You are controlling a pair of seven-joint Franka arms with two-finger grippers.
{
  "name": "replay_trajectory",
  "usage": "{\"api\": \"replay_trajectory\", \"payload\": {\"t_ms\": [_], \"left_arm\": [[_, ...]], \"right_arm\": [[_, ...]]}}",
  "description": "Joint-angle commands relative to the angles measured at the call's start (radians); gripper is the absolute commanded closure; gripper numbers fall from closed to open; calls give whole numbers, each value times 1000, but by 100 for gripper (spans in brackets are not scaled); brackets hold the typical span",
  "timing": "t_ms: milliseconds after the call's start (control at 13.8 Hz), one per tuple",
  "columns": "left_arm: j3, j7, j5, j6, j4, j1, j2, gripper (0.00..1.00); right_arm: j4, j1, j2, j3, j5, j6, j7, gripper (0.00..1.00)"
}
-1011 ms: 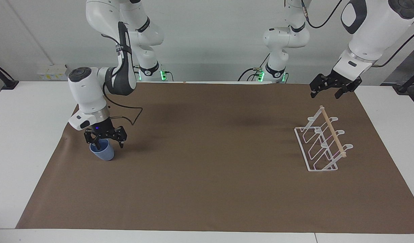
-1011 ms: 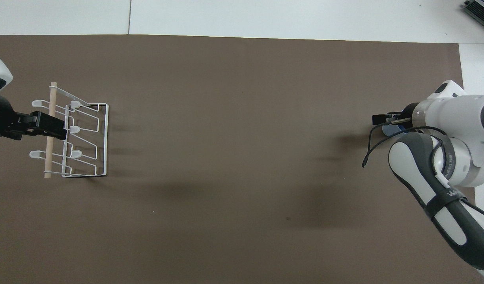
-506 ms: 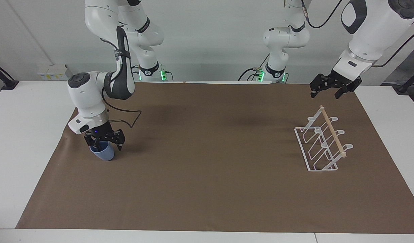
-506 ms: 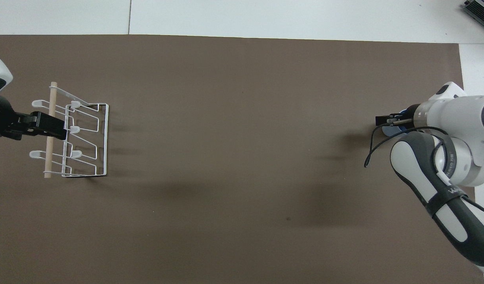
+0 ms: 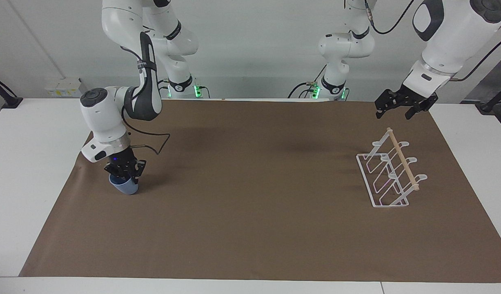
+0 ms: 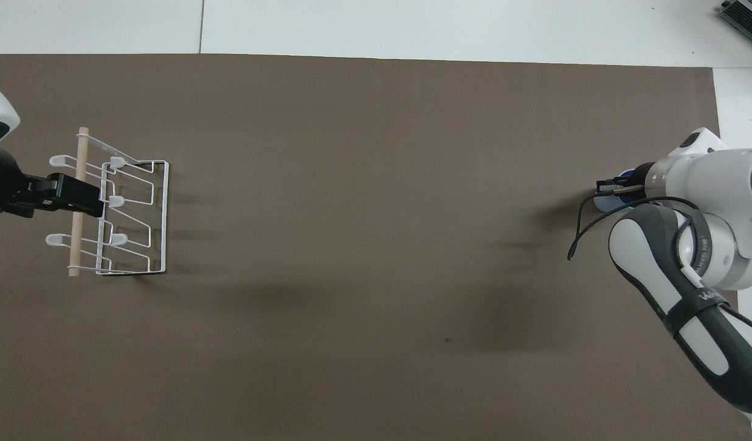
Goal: Hang cup on cup holder
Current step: 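Reach the right gripper down to the blue cup rim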
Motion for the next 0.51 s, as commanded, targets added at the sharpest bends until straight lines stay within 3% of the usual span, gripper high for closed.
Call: {"api": "replay_trajectory", "payload": {"t_ms": [0, 217, 433], "left_arm": [[3, -6, 16, 2, -25, -2, -26, 0], [3, -6, 16, 2, -25, -2, -26, 0], [3, -6, 16, 2, -25, -2, -26, 0]], "right_arm": [[4, -14, -3, 6, 23, -36, -27, 100], [62, -17, -4, 6, 23, -144, -36, 100], [166, -14, -48, 3, 23, -346, -40, 100]]}}
